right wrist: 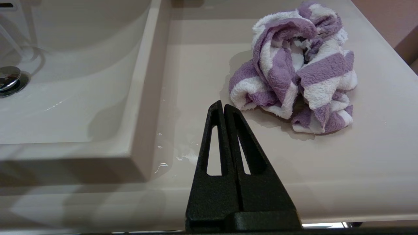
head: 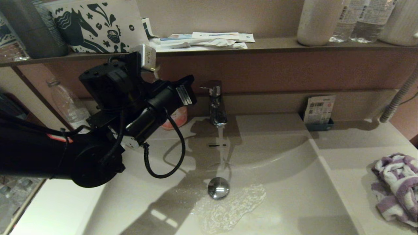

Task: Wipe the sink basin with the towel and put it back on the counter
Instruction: Turn on the faucet, then turn off the faucet

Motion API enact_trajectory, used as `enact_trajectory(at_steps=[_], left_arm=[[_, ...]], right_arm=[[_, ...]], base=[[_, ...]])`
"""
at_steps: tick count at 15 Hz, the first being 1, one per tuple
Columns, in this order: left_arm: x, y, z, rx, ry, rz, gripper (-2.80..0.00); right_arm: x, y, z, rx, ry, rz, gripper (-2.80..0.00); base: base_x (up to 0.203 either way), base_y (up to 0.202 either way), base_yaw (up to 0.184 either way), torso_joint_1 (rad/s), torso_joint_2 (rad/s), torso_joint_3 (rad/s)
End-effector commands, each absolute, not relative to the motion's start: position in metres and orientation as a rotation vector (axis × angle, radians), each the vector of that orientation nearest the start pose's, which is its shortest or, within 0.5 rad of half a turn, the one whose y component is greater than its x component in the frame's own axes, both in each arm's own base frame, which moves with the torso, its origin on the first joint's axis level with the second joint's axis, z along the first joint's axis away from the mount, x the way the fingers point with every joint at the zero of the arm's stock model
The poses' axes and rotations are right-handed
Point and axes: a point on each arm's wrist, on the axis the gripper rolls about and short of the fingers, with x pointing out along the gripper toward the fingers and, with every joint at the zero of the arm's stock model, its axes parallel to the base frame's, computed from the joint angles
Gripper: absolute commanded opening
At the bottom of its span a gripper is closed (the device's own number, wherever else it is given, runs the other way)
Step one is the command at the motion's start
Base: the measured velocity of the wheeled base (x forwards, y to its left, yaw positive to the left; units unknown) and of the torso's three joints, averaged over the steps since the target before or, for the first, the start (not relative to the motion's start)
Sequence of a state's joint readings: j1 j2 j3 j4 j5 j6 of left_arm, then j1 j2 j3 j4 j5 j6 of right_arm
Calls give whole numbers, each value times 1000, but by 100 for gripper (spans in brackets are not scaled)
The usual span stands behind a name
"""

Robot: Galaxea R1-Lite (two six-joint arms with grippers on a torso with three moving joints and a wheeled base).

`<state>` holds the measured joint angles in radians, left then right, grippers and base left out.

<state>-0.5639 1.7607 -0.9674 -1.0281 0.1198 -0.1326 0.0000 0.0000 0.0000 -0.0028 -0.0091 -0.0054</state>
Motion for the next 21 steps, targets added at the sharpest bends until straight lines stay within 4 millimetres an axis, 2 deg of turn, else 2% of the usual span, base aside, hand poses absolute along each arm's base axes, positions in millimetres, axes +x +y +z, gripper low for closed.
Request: enact_trajectory(at_steps=[1,10,21], left_arm=[[278,-172,254,-219,-217,-456,-280],[279,-179,255,-217,-222,-471,-280],[280,-185,245,-212,-193,-483,-280]], right_arm=[[-23,0,76,-6,-3,-9,-280],[-23,0,76,-6,-3,-9,-280],[-23,0,76,-6,-3,-9,-280]], base=[[0,0,0,0,0,0],[0,0,0,0,0,0],[0,0,0,0,0,0]])
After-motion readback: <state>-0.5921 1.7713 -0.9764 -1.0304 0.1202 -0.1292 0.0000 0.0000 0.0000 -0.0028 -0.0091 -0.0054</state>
